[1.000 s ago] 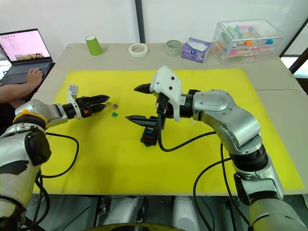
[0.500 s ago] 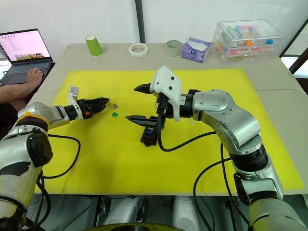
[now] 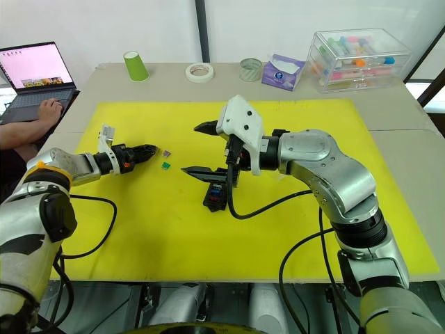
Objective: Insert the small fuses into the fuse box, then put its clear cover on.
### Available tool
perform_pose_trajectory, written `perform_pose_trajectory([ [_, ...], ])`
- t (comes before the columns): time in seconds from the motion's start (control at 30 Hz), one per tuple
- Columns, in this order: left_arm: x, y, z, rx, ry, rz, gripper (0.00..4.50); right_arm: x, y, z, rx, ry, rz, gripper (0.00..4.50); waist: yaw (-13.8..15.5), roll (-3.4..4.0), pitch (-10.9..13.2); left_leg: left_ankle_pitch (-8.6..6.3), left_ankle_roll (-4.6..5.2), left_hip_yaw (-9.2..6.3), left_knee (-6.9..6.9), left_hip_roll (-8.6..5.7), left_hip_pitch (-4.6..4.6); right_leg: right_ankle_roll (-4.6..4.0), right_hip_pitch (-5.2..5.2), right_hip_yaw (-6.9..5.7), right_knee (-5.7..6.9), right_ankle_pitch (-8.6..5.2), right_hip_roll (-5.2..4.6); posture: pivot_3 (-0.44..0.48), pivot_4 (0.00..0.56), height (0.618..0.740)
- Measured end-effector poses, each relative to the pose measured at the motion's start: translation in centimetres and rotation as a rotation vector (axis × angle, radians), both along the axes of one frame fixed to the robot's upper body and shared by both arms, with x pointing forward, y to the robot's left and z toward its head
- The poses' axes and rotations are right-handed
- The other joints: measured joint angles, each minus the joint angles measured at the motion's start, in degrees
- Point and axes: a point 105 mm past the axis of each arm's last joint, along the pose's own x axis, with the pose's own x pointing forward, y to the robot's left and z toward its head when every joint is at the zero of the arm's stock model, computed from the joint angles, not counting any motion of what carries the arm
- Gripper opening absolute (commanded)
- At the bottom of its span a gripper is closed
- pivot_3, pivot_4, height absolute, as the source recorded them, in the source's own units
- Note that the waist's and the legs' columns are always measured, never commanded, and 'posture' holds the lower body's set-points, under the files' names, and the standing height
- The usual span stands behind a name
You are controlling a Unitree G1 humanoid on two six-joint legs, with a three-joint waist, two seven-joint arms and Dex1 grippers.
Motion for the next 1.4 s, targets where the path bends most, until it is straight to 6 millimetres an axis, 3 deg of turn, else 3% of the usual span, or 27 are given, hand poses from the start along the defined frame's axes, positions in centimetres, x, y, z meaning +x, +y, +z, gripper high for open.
perform_pose_trajectory([
  [0.17, 0.0, 0.0, -0.1, 0.006, 0.004, -0.004, 0.09, 0.0, 0.0, 0.0, -0.001, 0.0, -0.001, 4.5, -0.03, 0.0, 0.0, 0.0, 0.0, 0.0, 0.0, 0.0, 0.0, 0.0, 0.0, 0.0, 0.0, 0.0, 0.0, 0.0, 0.15, 0.74],
  [1.1, -0.1, -0.1, 0.1, -0.015, 0.008, -0.003, 0.04, 0.1, 0.0, -0.1, -0.005, 0.008, 0.003, 4.5, -0.16, 0.0, 0.0, 0.0, 0.0, 0.01, -0.01, 0.01, 0.0, 0.0, -0.02, 0.0, 0.0, 0.0, 0.0, 0.0, 0.15, 0.74],
  [1.33, -0.7, 0.5, 1.2, -0.102, 0.007, -0.009, 0.04, 0.1, -0.1, -0.2, -0.006, 0.008, 0.008, 4.5, -0.46, 0.0, 0.0, 0.0, 0.0, 0.01, -0.03, 0.01, -0.02, 0.0, -0.07, 0.01, 0.01, 0.0, 0.01, 0.0, 0.15, 0.74],
  [1.4, -1.3, 0.9, 2.6, -0.146, -0.003, -0.049, 0.04, 0.2, -0.2, -0.2, -0.011, 0.012, 0.008, 4.5, -0.67, -0.01, 0.01, 0.0, 0.0, -0.01, -0.02, 0.02, -0.07, 0.0, -0.1, 0.0, 0.03, 0.0, 0.03, 0.0, 0.15, 0.74],
])
